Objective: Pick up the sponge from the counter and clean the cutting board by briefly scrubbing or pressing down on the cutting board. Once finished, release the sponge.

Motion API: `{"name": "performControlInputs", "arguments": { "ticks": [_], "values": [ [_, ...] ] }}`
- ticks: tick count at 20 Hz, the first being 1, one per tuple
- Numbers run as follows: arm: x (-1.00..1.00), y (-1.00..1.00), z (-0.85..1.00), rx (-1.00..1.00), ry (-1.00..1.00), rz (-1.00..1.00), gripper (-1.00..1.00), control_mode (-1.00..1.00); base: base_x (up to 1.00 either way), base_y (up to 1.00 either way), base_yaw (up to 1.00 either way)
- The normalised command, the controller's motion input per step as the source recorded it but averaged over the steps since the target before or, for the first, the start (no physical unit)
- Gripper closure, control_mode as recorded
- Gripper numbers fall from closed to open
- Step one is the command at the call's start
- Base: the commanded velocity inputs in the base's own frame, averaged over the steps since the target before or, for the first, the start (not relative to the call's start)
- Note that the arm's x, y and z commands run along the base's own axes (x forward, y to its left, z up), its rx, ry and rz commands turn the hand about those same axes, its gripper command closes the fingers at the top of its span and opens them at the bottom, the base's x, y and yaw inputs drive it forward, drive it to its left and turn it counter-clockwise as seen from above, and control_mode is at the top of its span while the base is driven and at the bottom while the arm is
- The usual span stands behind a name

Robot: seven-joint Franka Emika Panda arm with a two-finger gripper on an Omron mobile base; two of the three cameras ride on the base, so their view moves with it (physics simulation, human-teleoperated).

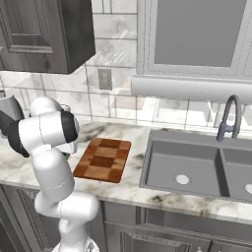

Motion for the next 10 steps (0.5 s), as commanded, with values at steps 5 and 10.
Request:
{"name": "performControlInputs", "arguments": {
  "ticks": [5,10],
  "values": [
    [0.13,0.0,-0.1,0.0,0.0,0.0,-1.0,-1.0,0.0,0.0,0.0],
    [0.2,0.0,-0.01,0.0,-0.05,0.0,-1.0,-1.0,0.0,0.0,0.0]
  ]
}}
